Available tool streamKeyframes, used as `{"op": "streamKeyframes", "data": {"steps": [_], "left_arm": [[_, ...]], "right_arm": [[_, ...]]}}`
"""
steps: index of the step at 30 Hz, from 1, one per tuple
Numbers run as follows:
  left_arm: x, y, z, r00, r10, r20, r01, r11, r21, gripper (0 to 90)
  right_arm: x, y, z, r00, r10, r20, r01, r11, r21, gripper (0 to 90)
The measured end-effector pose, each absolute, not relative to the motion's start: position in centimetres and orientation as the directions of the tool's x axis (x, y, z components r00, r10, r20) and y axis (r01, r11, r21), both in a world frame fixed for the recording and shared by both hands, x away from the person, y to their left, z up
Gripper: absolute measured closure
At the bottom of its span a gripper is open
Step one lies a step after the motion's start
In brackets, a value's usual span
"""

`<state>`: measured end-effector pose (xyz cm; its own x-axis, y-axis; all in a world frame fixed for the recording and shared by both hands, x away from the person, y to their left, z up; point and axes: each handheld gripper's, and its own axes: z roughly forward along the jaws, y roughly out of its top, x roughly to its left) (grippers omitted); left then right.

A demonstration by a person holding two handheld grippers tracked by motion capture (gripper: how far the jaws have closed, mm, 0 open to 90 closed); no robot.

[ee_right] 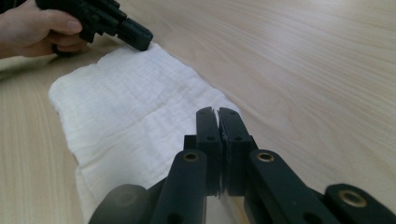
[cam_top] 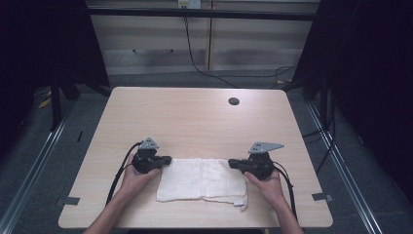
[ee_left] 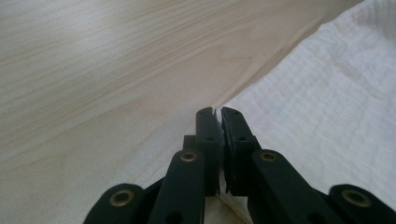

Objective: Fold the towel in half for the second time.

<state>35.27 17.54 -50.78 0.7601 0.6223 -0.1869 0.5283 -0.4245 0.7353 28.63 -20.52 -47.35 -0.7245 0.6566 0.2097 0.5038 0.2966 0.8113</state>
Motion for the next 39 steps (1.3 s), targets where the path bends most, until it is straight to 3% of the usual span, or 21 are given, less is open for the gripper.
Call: {"op": "streamKeyframes", "data": {"steps": [19, 34, 39], "left_arm": [[34.9, 17.2, -50.7, 0.741, 0.651, -0.165, 0.532, -0.420, 0.735, 86.3], [34.6, 16.9, -50.7, 0.735, 0.664, -0.137, 0.524, -0.428, 0.737, 86.4], [34.8, 16.9, -50.7, 0.721, 0.671, -0.173, 0.549, -0.402, 0.733, 86.3]], "right_arm": [[24.2, -18.4, -47.9, -0.792, 0.573, 0.212, 0.470, 0.350, 0.811, 88.0], [21.3, -15.6, -49.8, -0.850, 0.433, 0.301, 0.497, 0.466, 0.732, 88.0], [21.3, -14.9, -50.4, -0.852, 0.422, 0.309, 0.504, 0.505, 0.701, 88.4]]}}
